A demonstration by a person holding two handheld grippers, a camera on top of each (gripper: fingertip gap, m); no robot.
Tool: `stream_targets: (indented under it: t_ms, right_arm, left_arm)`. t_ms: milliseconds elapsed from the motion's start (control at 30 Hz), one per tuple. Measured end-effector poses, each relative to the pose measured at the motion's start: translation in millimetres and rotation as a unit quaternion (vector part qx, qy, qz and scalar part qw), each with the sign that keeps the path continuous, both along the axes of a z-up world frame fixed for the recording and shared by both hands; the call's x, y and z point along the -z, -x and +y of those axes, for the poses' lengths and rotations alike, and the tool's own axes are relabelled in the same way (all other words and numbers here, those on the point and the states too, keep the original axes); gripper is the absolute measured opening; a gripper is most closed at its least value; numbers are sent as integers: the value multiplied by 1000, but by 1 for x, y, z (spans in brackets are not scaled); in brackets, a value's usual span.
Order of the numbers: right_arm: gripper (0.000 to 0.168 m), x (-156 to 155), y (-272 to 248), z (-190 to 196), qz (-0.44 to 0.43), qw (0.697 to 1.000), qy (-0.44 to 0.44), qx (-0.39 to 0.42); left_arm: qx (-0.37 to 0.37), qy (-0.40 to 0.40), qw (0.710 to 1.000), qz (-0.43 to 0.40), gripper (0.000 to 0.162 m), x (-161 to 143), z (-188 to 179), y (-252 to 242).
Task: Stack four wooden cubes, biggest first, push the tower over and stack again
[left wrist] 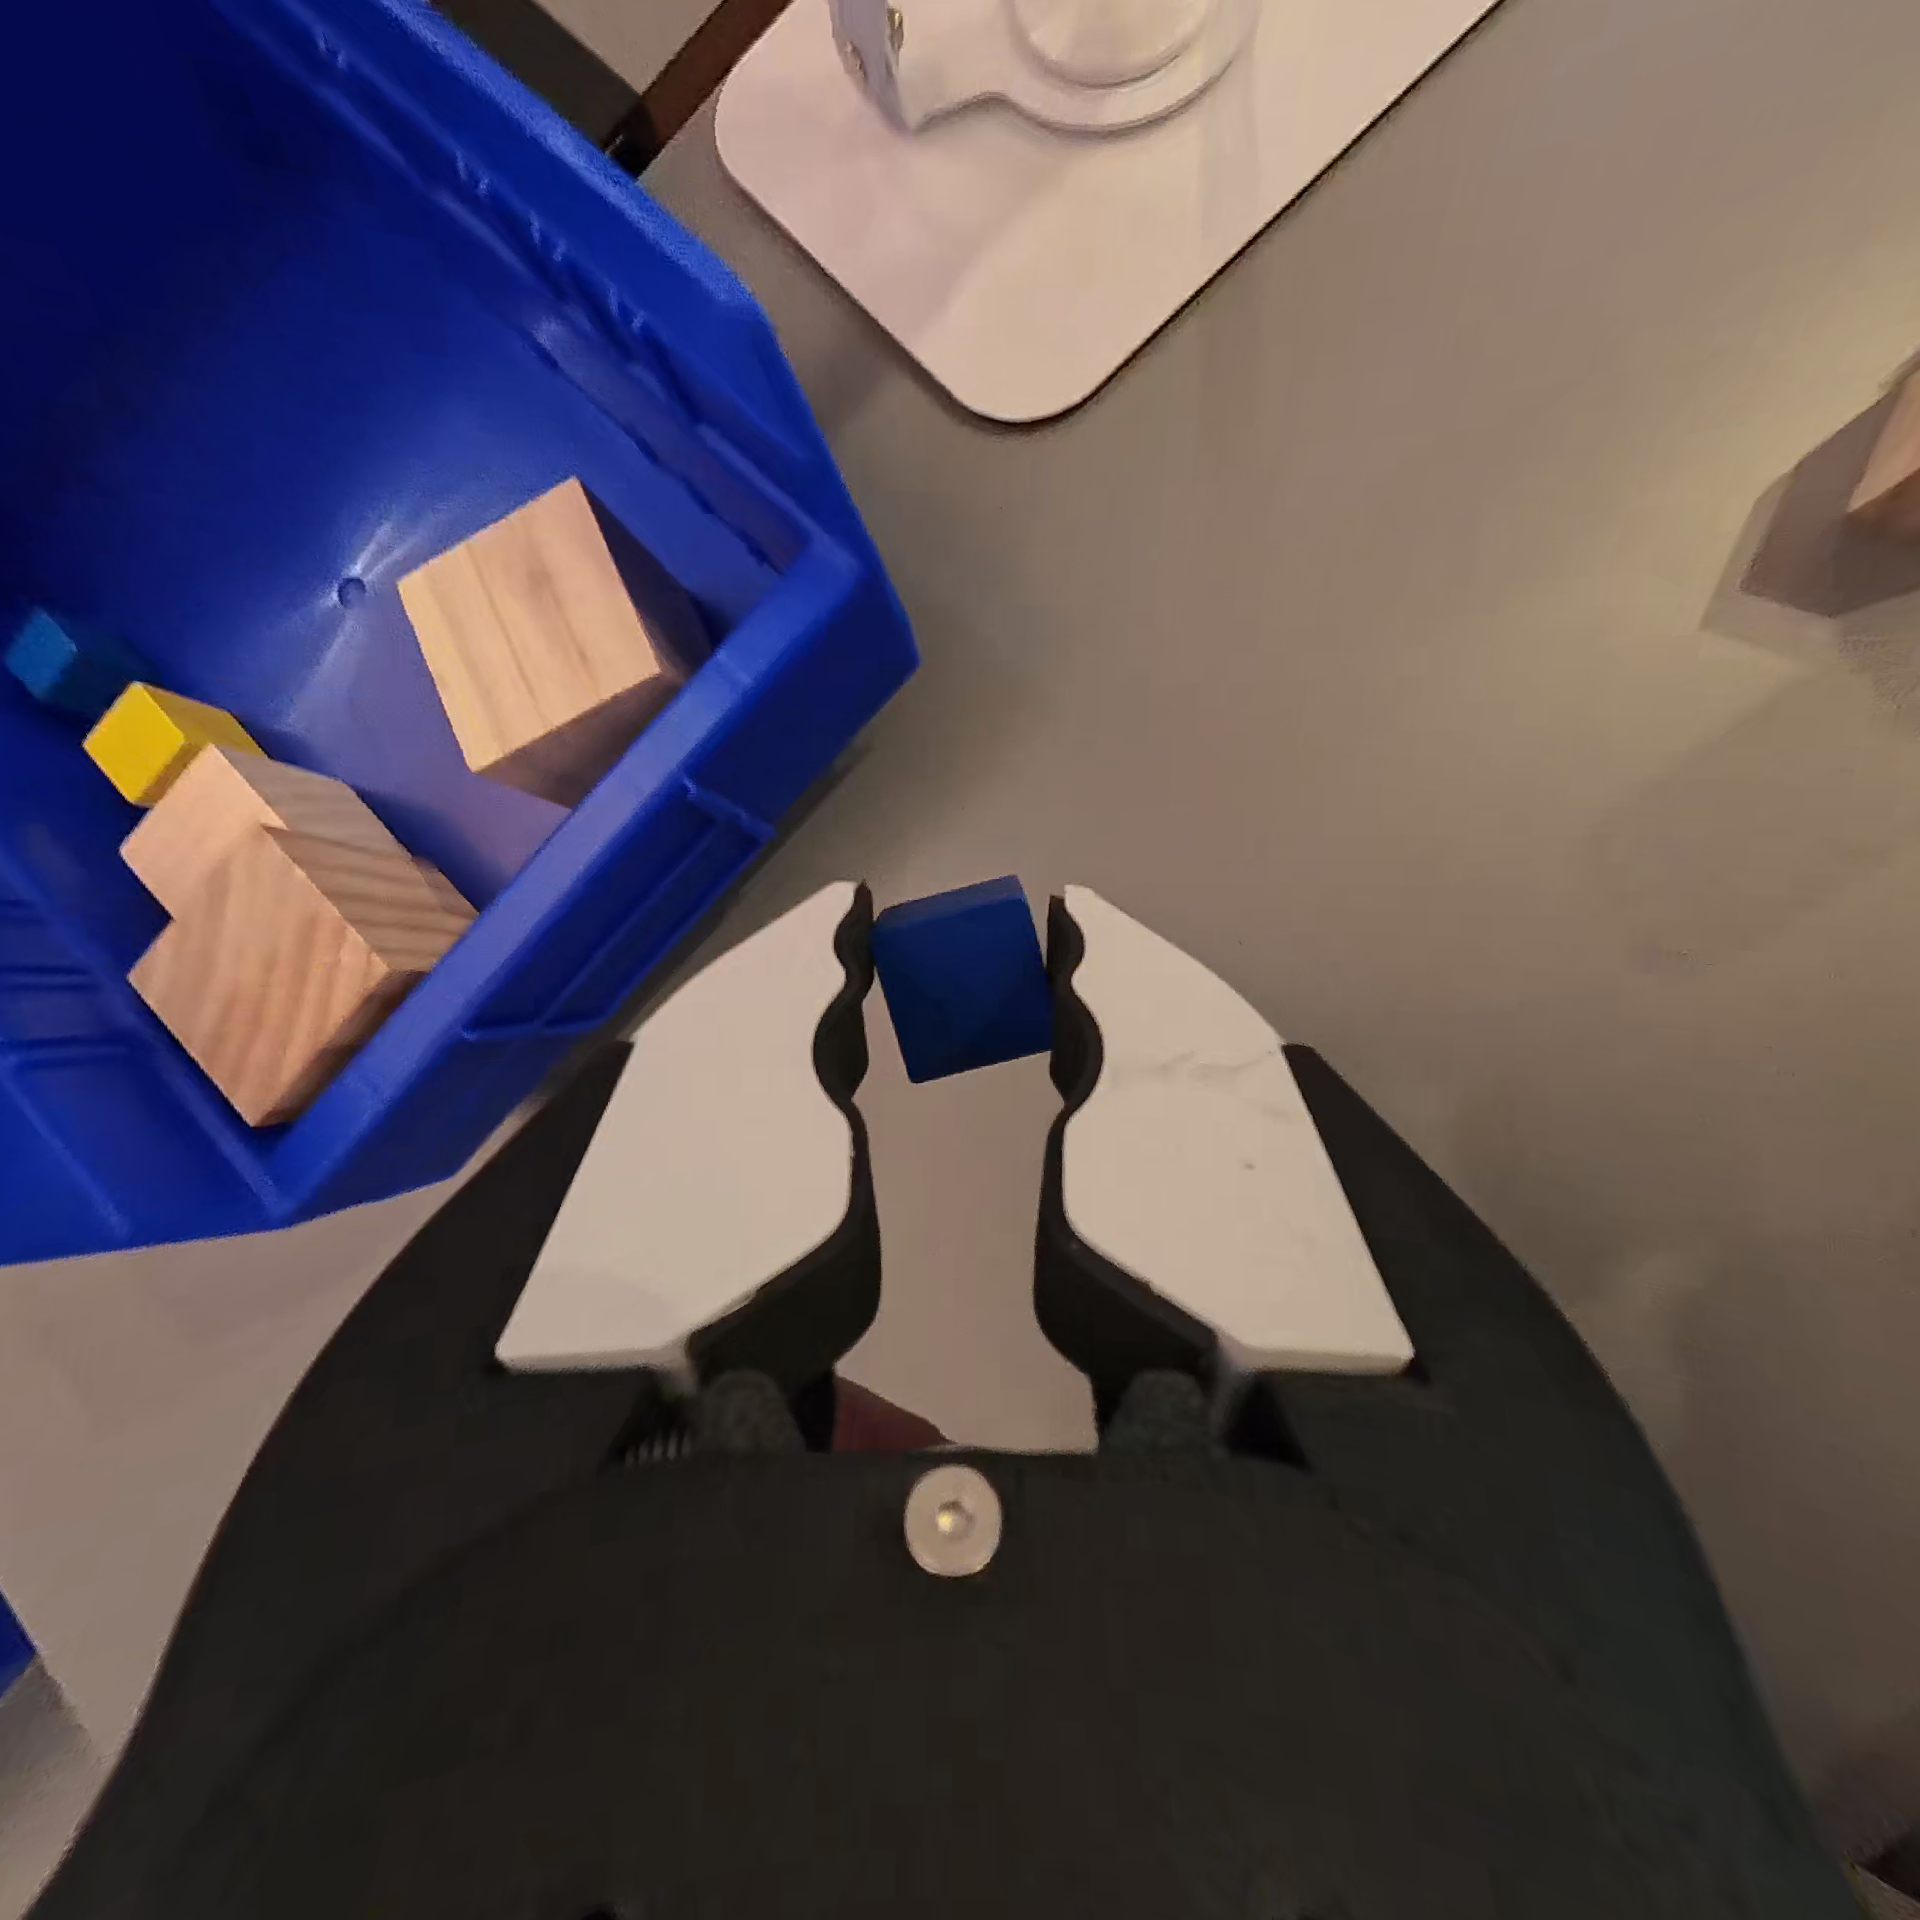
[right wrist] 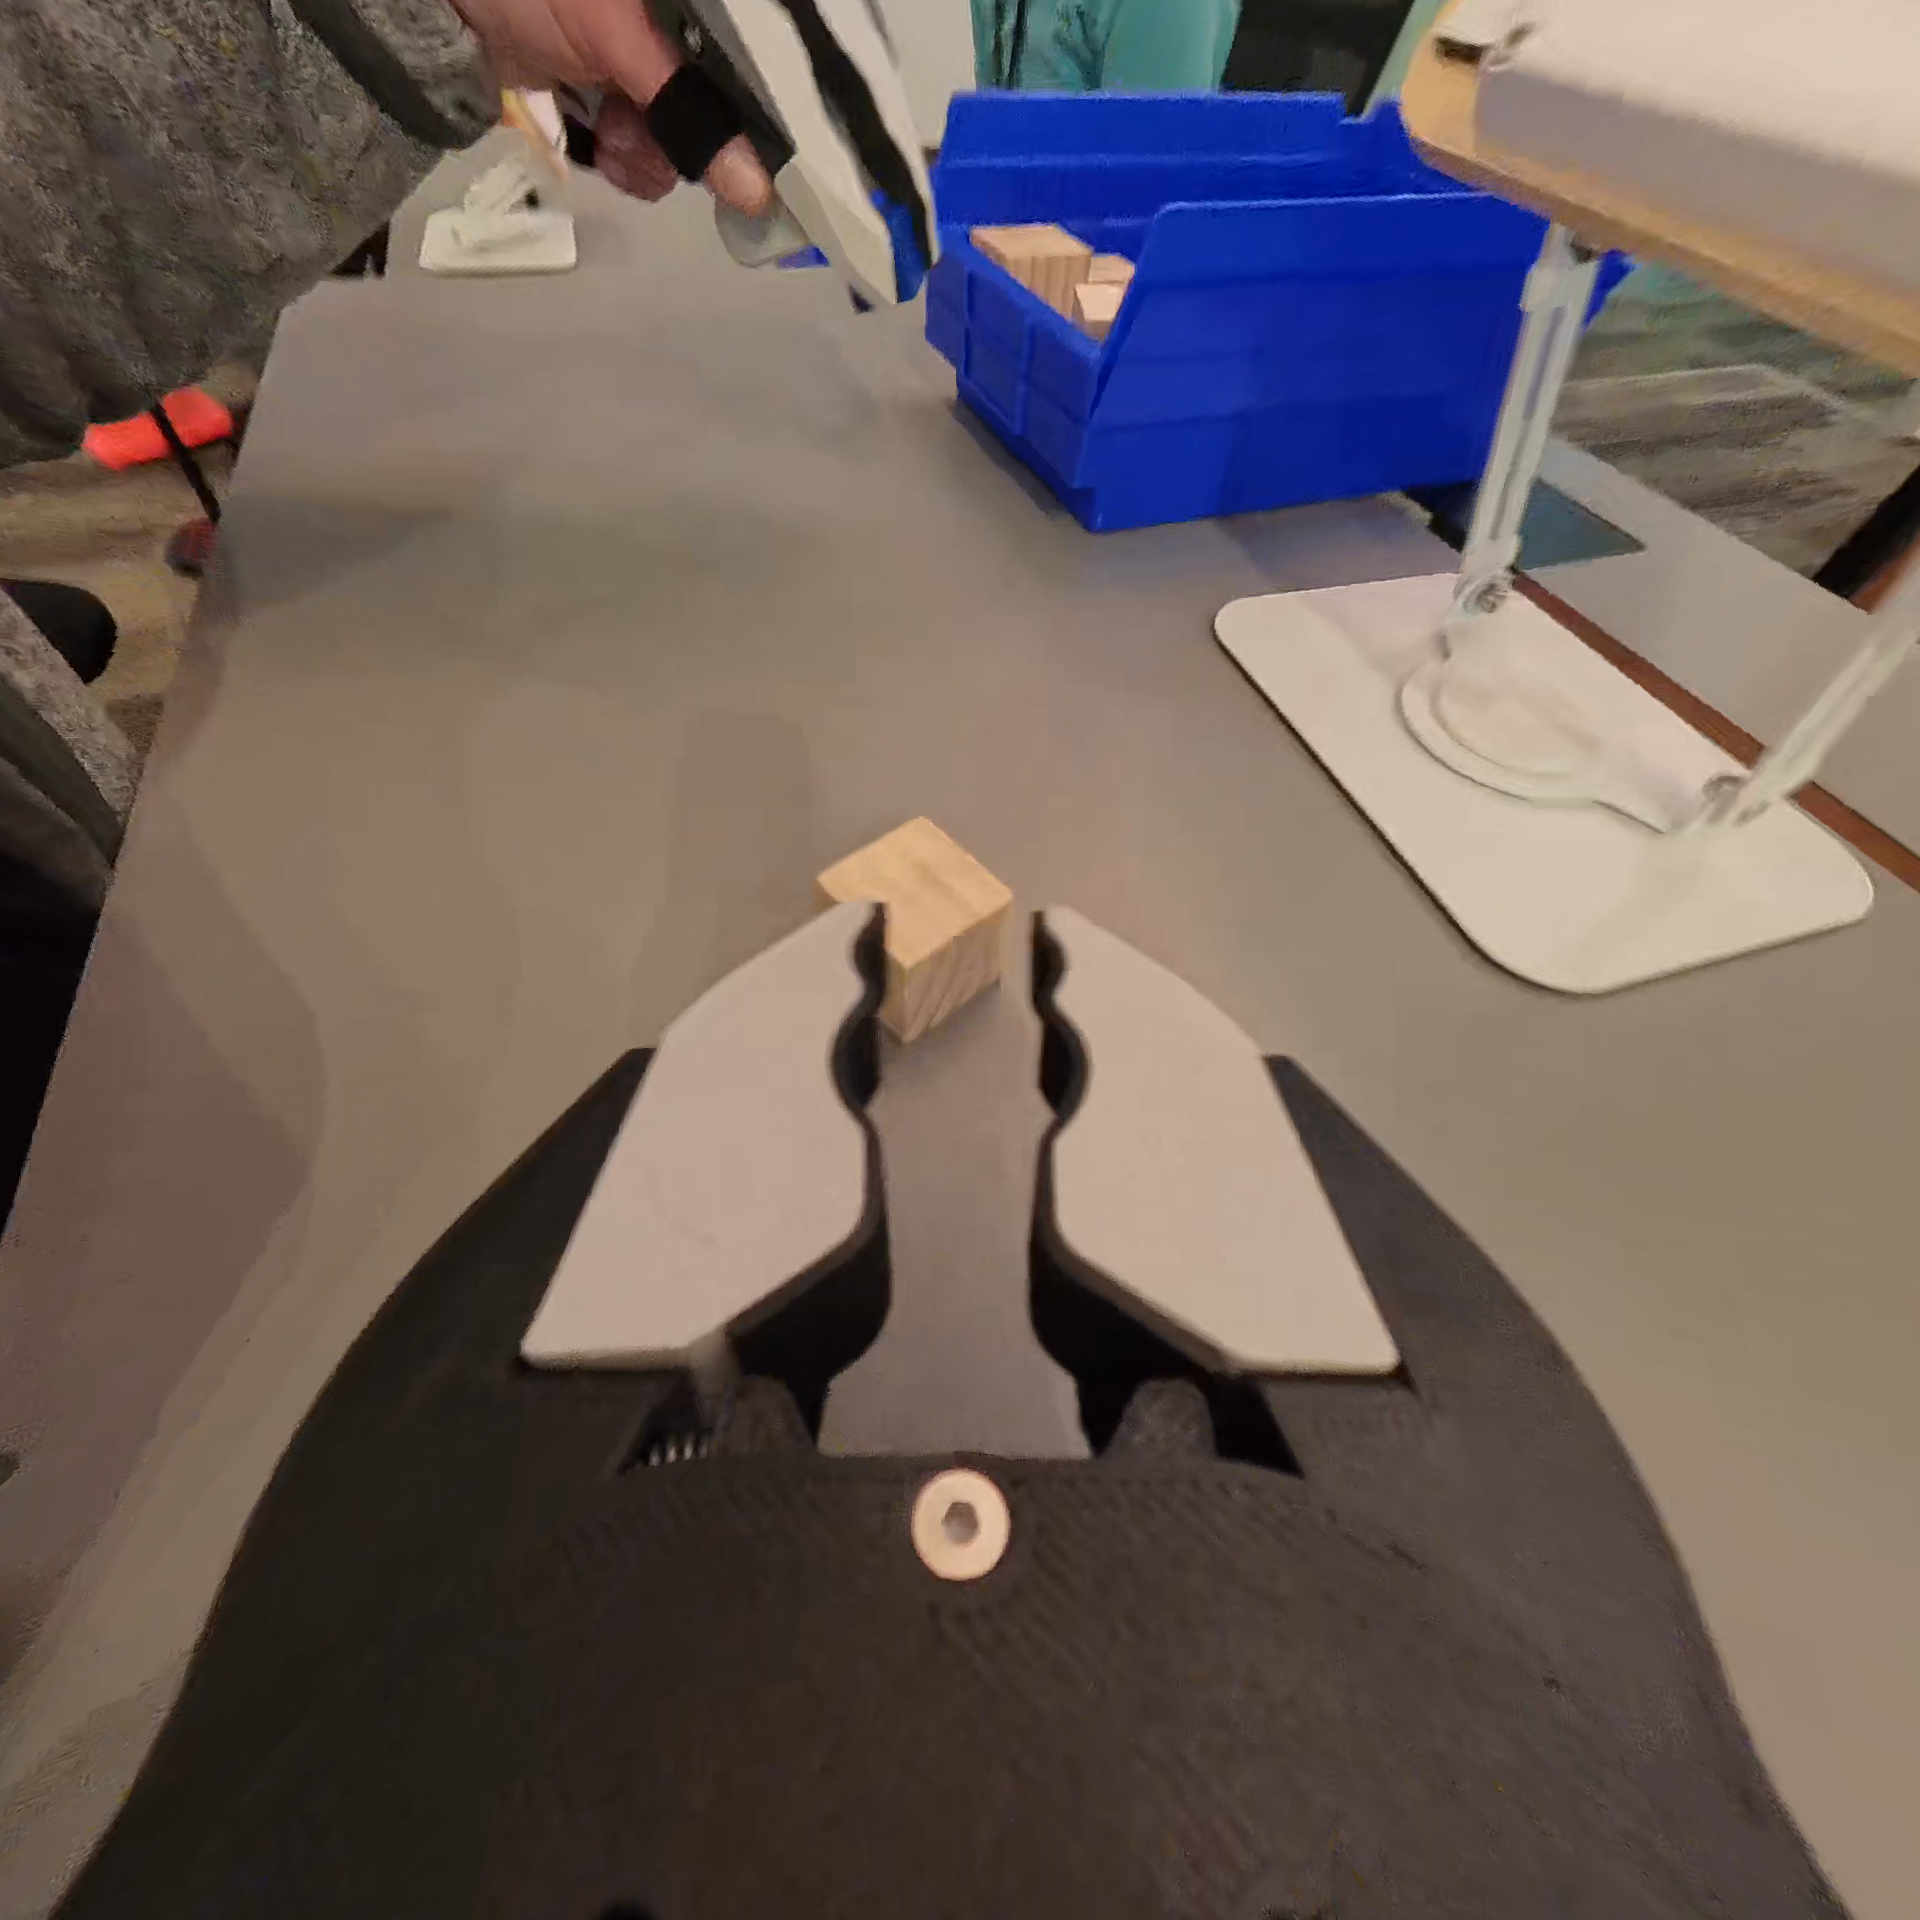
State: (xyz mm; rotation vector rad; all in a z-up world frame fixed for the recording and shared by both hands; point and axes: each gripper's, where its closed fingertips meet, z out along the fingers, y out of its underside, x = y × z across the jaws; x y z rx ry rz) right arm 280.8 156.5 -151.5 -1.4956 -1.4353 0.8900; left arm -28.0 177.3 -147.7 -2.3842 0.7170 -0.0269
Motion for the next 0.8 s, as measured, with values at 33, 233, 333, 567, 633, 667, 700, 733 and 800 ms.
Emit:
stream_targets:
  t_ms: [33,233,333,567,633,667,700,733,800]
  right_arm:
    - [34,3,8,-1,-26,999,2,-23]
    - [78,55,47,-2,-205,963,-4,-177]
    - [45,68,63,-10,-243,942,-5,-233]
    - [45,-44,202,16,-150,977,-12,-152]
    - [45,-68,257,38,-151,983,-24,-105]
    - [45,-73,284,52,-156,984,-34,-78]
    - [45,-74,309,64,-161,985,-30,-54]
    - [45,-74,331,75,-162,986,-15,-30]
    - [45,-69,363,105,-177,983,-31,32]
  left_arm:
    - [4,-3,1000,6,31,0,0,-2]
    - [21,-11,1000,-16,31,16,-7,-17]
    - [21,-26,998,-47,31,20,-13,-15]
    - [14,-48,996,-68,31,34,-33,1]
    - [14,-52,996,-74,31,39,-36,1]
    - [16,-53,995,-81,31,42,-38,0]
    - [16,-57,994,-87,31,43,-38,-1]
    - [15,-60,994,-94,31,44,-38,-2]
    - [21,-60,992,-108,31,46,-38,-5]
